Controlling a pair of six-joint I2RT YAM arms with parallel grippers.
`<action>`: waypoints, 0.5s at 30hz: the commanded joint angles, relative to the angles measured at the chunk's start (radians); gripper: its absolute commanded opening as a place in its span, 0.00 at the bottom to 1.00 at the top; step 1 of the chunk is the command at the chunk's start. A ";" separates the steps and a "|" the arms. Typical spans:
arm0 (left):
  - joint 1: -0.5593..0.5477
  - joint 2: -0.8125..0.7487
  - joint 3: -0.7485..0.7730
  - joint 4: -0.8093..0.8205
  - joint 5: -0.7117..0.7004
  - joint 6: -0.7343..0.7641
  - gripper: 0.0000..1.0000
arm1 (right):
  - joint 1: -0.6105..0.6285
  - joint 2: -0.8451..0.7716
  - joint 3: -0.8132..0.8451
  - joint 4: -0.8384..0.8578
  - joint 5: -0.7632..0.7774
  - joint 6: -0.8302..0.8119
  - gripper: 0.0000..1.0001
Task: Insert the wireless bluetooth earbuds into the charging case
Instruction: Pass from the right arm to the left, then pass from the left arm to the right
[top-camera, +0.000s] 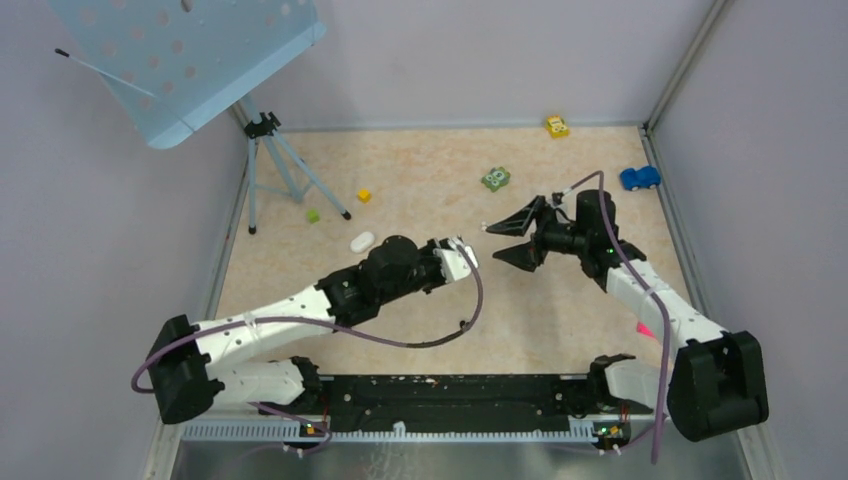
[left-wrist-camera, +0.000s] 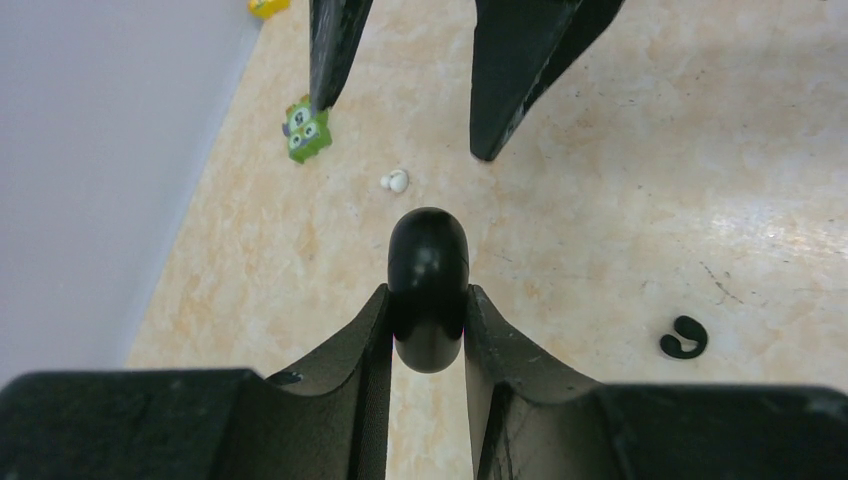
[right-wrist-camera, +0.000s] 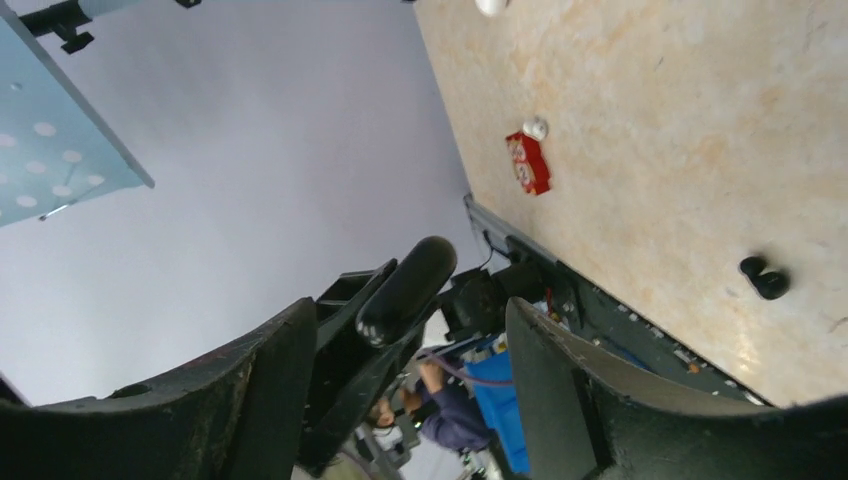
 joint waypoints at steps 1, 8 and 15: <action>0.097 0.050 0.189 -0.176 0.154 -0.225 0.00 | -0.041 -0.063 0.135 -0.262 0.054 -0.262 0.67; 0.414 0.244 0.494 -0.386 0.742 -0.585 0.00 | -0.044 -0.215 0.134 -0.207 0.168 -0.451 0.65; 0.530 0.373 0.444 0.026 1.265 -1.163 0.00 | -0.041 -0.357 0.006 0.085 0.158 -0.518 0.61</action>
